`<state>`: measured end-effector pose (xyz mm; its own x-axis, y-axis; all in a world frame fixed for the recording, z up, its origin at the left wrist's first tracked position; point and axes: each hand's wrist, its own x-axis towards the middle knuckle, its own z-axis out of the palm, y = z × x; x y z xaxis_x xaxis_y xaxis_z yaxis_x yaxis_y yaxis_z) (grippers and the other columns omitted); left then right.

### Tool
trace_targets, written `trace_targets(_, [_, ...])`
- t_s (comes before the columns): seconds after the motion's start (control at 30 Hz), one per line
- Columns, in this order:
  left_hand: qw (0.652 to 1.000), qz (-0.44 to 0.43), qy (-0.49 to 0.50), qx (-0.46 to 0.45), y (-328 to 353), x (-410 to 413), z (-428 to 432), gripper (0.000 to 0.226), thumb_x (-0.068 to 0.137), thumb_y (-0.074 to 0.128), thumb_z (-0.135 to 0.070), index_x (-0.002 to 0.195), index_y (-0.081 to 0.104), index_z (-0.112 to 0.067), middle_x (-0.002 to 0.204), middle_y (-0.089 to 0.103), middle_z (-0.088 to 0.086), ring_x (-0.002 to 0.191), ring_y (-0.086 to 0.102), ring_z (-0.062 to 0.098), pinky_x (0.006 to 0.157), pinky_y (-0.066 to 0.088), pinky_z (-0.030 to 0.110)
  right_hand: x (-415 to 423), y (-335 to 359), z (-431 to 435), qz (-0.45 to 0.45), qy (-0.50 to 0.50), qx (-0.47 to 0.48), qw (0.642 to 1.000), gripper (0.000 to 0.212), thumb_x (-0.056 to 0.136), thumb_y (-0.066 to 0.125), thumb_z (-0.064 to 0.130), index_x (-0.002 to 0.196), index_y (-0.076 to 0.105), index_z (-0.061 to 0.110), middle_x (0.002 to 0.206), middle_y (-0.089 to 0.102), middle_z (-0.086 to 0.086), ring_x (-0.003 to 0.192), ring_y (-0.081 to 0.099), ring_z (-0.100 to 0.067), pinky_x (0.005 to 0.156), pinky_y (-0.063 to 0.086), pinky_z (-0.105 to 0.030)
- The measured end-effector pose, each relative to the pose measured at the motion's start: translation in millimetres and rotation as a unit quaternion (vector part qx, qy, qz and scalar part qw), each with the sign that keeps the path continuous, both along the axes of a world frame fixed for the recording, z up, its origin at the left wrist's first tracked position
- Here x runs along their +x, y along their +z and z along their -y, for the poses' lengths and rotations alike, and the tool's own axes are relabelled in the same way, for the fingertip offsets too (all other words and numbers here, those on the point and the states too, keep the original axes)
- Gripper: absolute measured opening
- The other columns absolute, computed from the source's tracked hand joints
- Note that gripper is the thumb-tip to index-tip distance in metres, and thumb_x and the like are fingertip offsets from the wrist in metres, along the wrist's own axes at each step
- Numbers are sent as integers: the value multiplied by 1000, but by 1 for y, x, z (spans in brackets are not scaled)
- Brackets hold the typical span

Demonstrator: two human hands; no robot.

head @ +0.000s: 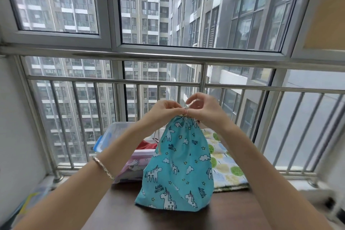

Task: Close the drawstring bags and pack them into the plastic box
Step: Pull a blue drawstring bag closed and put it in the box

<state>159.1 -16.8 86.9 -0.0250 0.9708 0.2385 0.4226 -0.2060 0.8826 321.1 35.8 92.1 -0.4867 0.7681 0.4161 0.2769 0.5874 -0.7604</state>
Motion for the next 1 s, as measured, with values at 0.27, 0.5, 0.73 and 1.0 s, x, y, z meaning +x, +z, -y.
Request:
trace_targets(0.27, [991,-111,24,68,-1,4,5,19,92,60,-27,83,67,-11,85,70,13,82,69,27,75,58,41,-5,-4,5,103,-70,143,982,16,91,59,18,83,71,12,86,59,-1,74,55,-8,66,42,-18])
trace_targets(0.5, [987,-149,26,59,7,2,7,20,91,61,-29,84,66,-11,79,70,6,78,69,22,70,57,35,-3,-5,2,-67,14,-135,989,21,89,55,4,71,64,11,67,62,1,75,58,-13,80,43,-32])
trace_targets(0.73, [993,-106,20,44,8,4,5,22,88,64,-33,84,69,-12,79,70,3,72,67,15,72,57,34,-1,-5,-5,-265,136,-334,894,29,83,49,-13,105,49,7,81,57,-9,74,54,-18,75,47,-30])
trace_targets(1.0, [999,13,31,38,-4,6,1,17,92,61,-25,91,69,-10,85,69,5,75,65,11,67,53,18,1,-16,0,-125,-16,-3,992,15,84,73,13,91,60,10,83,67,-7,68,65,-12,64,53,-23])
